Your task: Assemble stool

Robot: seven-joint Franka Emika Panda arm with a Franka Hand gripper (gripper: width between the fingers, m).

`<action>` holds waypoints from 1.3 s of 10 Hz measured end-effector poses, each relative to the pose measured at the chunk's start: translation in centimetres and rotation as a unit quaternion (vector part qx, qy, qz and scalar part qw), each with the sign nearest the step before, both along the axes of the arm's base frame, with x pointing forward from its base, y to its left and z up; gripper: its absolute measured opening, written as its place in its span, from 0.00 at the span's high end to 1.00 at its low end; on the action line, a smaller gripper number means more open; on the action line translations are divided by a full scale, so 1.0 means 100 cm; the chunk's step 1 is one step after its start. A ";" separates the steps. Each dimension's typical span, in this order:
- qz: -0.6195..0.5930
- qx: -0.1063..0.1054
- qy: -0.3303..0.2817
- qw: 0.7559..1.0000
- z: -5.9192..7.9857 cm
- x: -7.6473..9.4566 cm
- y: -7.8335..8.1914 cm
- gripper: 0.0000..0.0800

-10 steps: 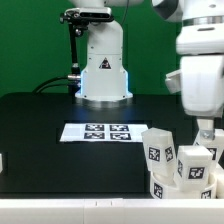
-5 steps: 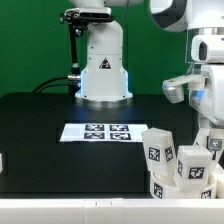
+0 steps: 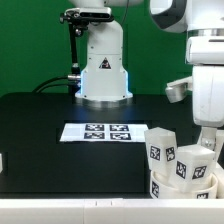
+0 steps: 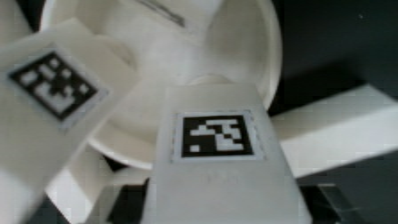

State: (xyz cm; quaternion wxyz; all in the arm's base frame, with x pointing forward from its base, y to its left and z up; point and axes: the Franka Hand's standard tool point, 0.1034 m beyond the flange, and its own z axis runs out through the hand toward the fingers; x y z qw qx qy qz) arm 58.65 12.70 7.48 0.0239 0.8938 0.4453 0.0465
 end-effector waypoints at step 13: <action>-0.520 0.087 0.038 0.849 -0.002 0.010 -0.012 0.58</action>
Offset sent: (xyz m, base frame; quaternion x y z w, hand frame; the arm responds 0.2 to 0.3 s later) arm 0.0000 0.0000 0.0000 0.0000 0.0000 0.1296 0.9916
